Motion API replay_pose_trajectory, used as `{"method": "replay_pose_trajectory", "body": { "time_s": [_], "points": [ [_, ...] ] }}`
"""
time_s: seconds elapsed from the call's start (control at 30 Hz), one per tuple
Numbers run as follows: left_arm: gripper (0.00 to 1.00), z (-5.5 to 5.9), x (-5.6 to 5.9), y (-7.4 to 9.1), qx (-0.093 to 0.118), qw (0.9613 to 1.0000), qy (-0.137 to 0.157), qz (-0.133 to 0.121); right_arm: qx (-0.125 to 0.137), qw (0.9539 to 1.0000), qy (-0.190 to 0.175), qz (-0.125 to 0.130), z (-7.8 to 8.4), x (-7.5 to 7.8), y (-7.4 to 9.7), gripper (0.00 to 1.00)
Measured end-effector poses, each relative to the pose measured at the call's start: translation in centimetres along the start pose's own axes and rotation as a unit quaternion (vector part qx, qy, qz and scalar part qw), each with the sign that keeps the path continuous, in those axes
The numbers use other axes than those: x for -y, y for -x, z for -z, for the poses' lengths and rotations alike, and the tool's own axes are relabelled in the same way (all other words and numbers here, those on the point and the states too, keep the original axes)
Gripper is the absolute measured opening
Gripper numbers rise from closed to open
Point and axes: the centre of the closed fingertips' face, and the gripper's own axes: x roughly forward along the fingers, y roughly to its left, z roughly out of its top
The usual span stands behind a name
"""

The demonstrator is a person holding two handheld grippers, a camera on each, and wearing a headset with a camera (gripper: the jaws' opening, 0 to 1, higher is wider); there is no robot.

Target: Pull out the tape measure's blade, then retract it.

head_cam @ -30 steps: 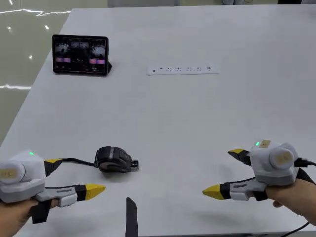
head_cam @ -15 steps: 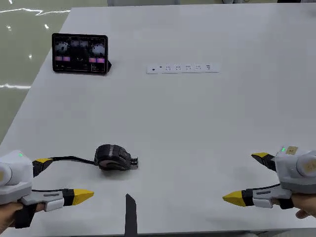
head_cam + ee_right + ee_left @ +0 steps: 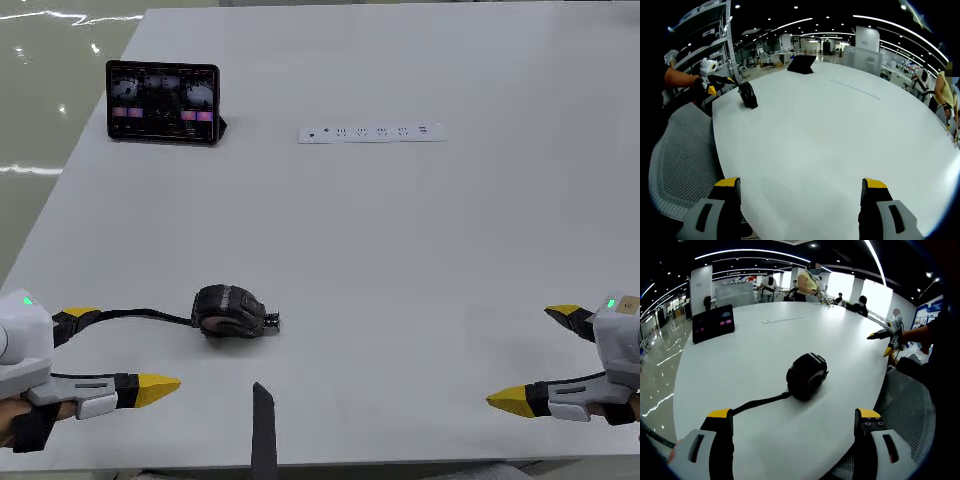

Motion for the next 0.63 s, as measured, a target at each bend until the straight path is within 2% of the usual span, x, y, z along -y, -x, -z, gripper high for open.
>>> {"method": "replay_pose_trajectory", "body": {
  "time_s": [0.27,0.63],
  "points": [
    [0.99,-0.31,-0.04,0.32,0.013,0.9999,0.001,0.005,0.008,0.9999,-0.011,0.003,-0.23,0.40,0.54,0.99],
    [0.99,-0.43,-0.07,0.14,0.007,0.9999,-0.004,0.009,0.011,0.9998,-0.017,0.002,-0.19,0.46,0.71,0.99]
  ]
}}
